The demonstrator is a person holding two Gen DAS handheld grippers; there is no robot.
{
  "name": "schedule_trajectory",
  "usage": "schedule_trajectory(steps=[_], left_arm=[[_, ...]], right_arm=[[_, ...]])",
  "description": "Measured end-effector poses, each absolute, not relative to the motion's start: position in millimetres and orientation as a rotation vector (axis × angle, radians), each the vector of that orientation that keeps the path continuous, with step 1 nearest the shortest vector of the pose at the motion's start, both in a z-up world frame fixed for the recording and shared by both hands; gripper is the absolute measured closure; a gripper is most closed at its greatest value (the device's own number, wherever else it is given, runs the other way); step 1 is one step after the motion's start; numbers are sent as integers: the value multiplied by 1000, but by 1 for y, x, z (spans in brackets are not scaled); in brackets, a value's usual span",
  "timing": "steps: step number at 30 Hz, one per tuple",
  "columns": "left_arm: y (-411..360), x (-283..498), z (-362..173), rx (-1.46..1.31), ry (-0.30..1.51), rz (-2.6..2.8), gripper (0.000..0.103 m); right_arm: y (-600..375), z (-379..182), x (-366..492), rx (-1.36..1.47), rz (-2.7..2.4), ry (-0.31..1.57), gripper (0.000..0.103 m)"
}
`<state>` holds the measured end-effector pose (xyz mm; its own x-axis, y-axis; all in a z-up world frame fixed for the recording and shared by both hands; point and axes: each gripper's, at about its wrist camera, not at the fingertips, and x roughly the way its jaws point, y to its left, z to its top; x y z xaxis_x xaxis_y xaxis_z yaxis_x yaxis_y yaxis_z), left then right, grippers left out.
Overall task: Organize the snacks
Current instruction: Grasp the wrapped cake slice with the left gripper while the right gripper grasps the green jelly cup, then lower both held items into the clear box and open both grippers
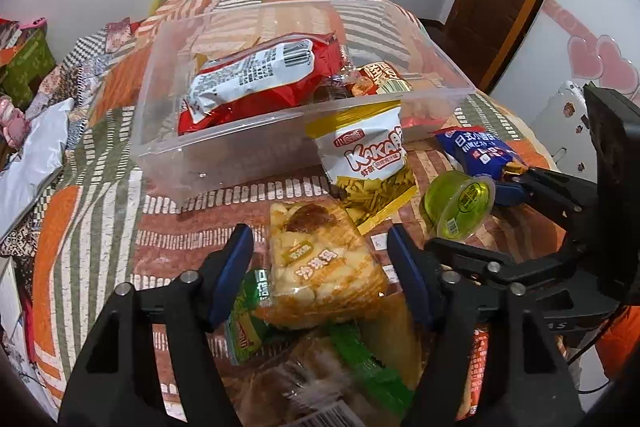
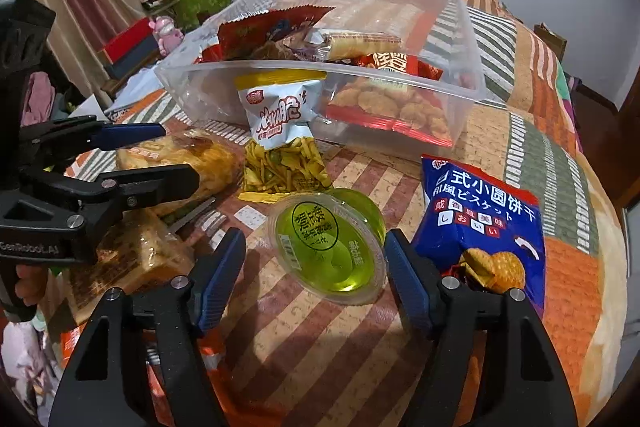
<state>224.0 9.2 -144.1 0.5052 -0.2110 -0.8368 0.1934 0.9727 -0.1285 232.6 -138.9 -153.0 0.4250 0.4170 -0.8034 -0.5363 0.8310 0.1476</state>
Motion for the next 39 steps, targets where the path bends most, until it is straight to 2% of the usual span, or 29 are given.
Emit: schedule_trajectory(steps=[1, 3, 16, 27, 39], left_arm=[[10, 225, -144, -23, 1016, -242, 49], [10, 226, -148, -27, 1026, -243, 50], [21, 206, -134, -27, 962, -235, 52], [35, 188, -86, -47, 816, -208, 52], [44, 217, -51, -34, 695, -163, 52]], right_arm=[[-139, -153, 233, -146, 590, 961, 42], [-141, -153, 234, -144, 587, 961, 47], [-151, -136, 224, -95, 610, 904, 48], [-155, -95, 220, -54, 623, 786, 48], [-146, -58, 247, -36, 588, 668, 48]])
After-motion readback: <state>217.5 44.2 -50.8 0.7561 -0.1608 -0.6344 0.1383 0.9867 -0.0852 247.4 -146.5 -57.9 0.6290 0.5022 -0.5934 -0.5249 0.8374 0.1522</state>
